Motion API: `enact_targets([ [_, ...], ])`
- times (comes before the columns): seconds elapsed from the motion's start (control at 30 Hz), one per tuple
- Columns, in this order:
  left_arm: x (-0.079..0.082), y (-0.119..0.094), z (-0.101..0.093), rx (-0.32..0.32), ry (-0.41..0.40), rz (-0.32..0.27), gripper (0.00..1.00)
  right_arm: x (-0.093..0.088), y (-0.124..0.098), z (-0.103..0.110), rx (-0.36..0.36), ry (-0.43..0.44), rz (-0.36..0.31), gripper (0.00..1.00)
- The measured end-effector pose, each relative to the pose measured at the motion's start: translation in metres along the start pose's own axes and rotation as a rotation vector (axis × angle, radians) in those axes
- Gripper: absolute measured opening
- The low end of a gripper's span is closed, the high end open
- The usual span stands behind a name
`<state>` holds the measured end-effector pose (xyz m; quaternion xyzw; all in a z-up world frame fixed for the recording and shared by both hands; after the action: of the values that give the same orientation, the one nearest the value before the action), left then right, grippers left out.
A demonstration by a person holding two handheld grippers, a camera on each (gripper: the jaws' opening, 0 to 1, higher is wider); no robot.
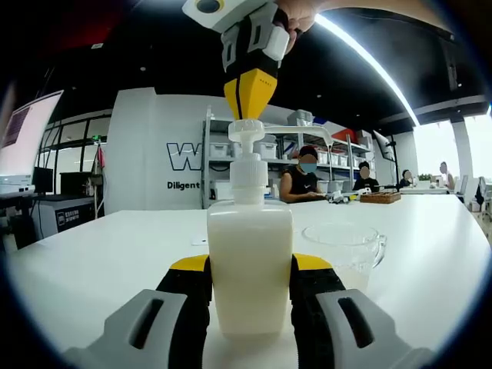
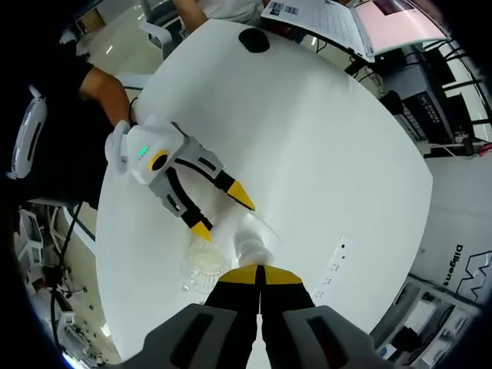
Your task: Hold the bottle steady, press the pump all the way down and release, and repeat the specified number of times to dispense into the cup
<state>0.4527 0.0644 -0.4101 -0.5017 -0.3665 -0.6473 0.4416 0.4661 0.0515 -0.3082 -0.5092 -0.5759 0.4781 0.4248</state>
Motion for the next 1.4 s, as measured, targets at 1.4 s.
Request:
enact_targets([
  [1.4, -0.0006, 0.0012, 0.0019, 0.004, -0.005, -0.002, 0.38, -0.0001, 0.0028, -0.0011, 0.013, 0.021, -0.027, 0.0],
])
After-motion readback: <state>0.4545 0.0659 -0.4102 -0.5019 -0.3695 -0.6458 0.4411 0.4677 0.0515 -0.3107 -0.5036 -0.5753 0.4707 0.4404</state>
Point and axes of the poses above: the point that each gripper's makers call its tool centre point, and the gripper's own axes: y roughly forward along the fingers, z roughly to its left, x roughly out of its top, the point moved 1 cm from there along -y, roughly backward along the fingers, and after that the axes turned 13 degrees about y, right-handed, at the moved point
